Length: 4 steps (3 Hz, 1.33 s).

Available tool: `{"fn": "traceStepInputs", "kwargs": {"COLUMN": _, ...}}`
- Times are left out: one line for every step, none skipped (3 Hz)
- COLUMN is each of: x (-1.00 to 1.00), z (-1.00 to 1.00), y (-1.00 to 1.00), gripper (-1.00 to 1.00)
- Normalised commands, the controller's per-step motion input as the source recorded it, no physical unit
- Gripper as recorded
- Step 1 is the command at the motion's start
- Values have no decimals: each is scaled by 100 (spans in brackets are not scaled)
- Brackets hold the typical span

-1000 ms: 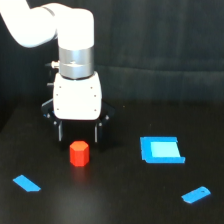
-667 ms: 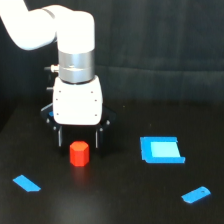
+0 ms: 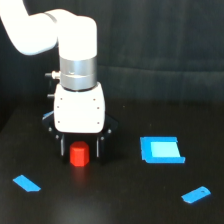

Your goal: Pick up the red object from the table

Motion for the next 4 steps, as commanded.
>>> {"fn": "traceStepInputs", "kwargs": {"x": 14, "z": -8, "y": 10, "gripper": -99}}
{"fn": "traceStepInputs", "kwargs": {"x": 12, "z": -8, "y": -1, "gripper": -99}}
{"fn": "traceStepInputs", "kwargs": {"x": 12, "z": 7, "y": 8, "gripper": -92}}
{"fn": "traceStepInputs", "kwargs": {"x": 18, "z": 0, "y": 1, "gripper": -94}}
